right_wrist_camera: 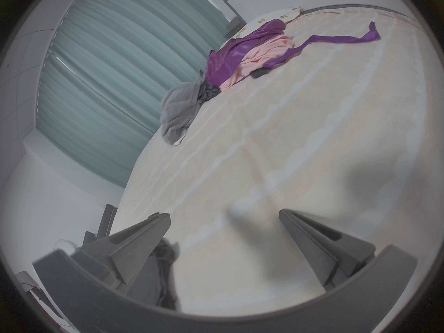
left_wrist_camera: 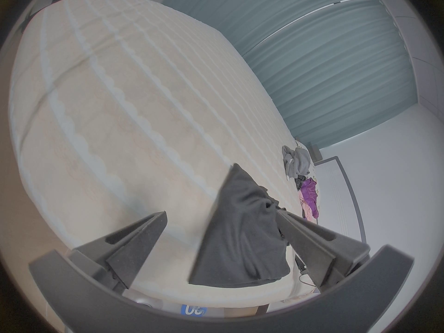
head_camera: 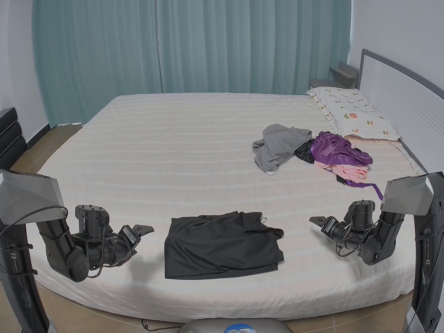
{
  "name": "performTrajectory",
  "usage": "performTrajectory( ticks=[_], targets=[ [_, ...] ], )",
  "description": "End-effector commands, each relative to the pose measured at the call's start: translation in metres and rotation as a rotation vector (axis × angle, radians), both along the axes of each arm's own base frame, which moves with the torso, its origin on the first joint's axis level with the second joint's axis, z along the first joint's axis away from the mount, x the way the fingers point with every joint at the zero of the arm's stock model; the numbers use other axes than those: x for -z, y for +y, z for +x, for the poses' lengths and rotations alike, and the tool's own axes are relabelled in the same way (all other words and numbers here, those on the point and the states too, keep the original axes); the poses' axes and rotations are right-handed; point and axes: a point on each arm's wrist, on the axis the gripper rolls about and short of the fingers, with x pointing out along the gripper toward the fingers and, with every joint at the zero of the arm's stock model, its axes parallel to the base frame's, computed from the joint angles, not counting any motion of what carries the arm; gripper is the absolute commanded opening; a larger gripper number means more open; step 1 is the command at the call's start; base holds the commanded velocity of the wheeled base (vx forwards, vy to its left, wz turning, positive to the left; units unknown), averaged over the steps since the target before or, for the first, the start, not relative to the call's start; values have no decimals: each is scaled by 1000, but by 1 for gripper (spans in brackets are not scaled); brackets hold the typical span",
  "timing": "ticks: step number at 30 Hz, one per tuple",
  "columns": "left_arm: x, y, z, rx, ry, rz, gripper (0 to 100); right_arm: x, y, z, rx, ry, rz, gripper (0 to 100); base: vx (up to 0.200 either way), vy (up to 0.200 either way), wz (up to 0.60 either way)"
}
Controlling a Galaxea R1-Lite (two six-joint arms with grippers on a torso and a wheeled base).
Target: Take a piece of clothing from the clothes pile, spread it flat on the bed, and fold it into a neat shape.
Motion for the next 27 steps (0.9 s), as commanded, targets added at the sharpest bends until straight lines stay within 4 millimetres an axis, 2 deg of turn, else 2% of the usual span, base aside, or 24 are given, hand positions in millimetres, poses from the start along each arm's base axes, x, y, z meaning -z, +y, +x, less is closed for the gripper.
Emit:
performTrajectory(
  ticks=[1, 7, 9, 14, 22, 27],
  targets=[
    [1, 0, 0, -1, 4, 2, 100, -8, 7, -3, -20, -11, 7, 100, 0, 0, 0],
    [5, -4, 2, -18, 5, 26, 100, -19, 28, -24, -151, 9, 49, 100, 0, 0, 0],
    [6, -4, 2, -28, 7, 35, 100, -16, 36, -27, -180, 7, 47, 100, 0, 0, 0],
    [6, -4, 3, -28, 4, 35, 100, -12, 39, -30, -196, 9, 36, 100, 0, 0, 0],
    [6, -5, 3, -25, 5, 36, 100, -13, 61, -54, -325, -16, -24, 100, 0, 0, 0],
    [6, -5, 3, -24, 5, 36, 100, -8, 65, -54, -333, -5, -30, 100, 0, 0, 0]
  ],
)
